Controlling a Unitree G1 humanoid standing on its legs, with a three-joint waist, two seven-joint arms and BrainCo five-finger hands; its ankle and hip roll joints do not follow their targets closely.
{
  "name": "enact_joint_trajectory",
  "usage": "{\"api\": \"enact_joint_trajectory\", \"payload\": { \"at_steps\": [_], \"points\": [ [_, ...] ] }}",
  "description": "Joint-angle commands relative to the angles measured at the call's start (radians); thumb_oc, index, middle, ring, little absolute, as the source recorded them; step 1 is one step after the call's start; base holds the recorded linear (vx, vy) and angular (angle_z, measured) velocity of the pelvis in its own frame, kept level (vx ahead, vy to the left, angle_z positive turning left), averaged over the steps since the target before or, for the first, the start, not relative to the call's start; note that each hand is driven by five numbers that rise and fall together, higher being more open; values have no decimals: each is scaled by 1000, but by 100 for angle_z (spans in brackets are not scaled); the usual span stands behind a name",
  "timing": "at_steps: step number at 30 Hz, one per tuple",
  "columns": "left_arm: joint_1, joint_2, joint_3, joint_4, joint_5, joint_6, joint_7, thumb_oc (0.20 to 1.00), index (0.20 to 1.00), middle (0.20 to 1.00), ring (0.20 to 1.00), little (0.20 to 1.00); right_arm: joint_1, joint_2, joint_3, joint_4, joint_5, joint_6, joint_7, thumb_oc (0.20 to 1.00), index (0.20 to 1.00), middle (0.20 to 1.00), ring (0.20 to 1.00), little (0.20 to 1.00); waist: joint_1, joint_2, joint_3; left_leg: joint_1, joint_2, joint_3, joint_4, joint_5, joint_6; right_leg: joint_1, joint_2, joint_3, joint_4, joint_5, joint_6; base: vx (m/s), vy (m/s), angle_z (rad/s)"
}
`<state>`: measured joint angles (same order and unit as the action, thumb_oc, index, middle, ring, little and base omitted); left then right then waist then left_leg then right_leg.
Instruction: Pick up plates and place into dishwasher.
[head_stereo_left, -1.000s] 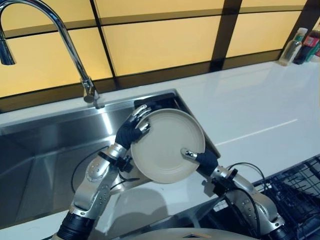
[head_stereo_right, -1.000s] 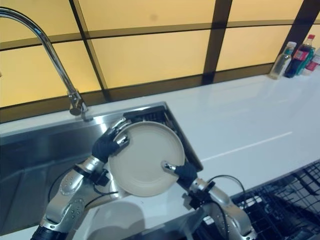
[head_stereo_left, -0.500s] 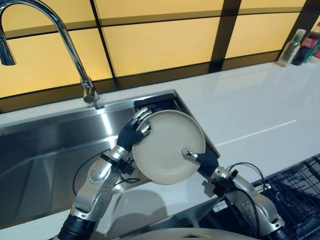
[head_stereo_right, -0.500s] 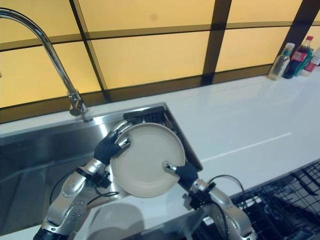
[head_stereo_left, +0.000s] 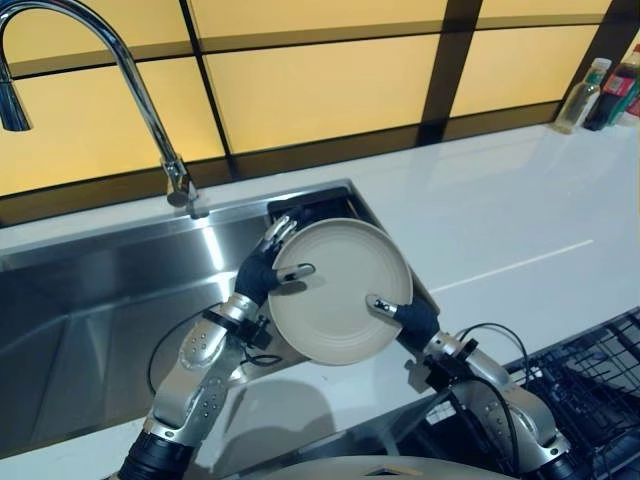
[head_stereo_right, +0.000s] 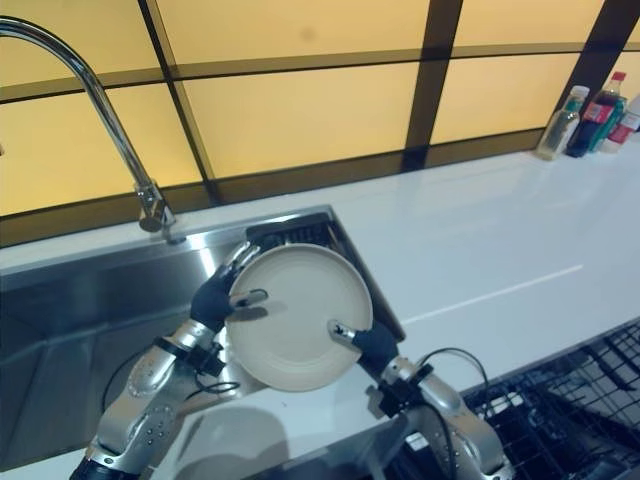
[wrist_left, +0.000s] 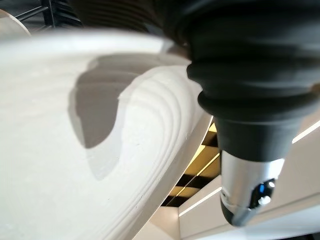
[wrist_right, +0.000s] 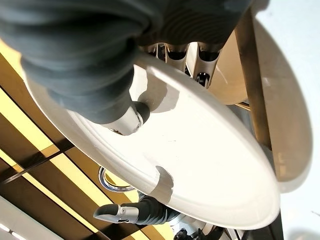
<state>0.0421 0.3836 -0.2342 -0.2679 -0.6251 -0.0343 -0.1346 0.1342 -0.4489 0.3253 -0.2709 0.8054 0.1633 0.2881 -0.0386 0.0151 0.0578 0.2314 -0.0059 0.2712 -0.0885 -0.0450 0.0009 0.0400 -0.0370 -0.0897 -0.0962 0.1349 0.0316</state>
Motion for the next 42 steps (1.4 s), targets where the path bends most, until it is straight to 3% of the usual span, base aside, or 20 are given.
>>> {"api": "enact_joint_trajectory", "payload": {
  "at_steps": [1,9,18,25,32,42],
  "points": [
    [-28,-8,8,52,-58,-20,46,1000,1000,1000,1000,1000,-73,32,-58,-75,-11,-122,-25,200,200,200,200,200,-3,-29,2,-56,-14,-57,1,-9,40,46,-32,-21,9,-83,69,0,0,0],
    [-58,-31,57,89,-140,-2,140,1000,1000,1000,1000,1000,-150,-19,-187,-85,-70,-144,-174,200,200,200,200,200,-34,-38,5,-48,-7,-17,1,-24,43,30,-27,9,9,-69,72,-26,-10,-6],
    [-73,-58,125,125,-159,-5,181,1000,1000,1000,1000,1000,-126,-69,-375,-85,-139,-158,-253,200,200,200,200,200,-86,-49,1,-37,-6,31,3,-36,49,4,-17,48,9,-51,75,-7,-18,-17],
    [-88,-71,129,152,-161,0,216,1000,1000,1000,1000,1000,-104,-90,-443,-60,-183,-158,-319,200,200,200,200,200,-125,-57,-8,-31,-4,79,16,-50,54,-18,-4,82,9,-42,74,18,-26,-28],
    [-86,-71,135,167,-168,-10,244,1000,1000,1000,1000,1000,-61,-118,-498,-1,-323,-133,-396,200,200,200,200,200,-158,-54,-13,-18,-6,92,31,-89,66,-32,5,105,9,-49,83,59,4,-26],
    [-75,-59,149,179,-168,8,271,1000,1000,1000,1000,1000,-4,-168,-570,67,-402,-105,-434,200,200,200,200,200,-191,-77,-3,-26,-3,130,89,-126,78,-61,6,126,9,-24,87,52,-17,-23]
  ]
}}
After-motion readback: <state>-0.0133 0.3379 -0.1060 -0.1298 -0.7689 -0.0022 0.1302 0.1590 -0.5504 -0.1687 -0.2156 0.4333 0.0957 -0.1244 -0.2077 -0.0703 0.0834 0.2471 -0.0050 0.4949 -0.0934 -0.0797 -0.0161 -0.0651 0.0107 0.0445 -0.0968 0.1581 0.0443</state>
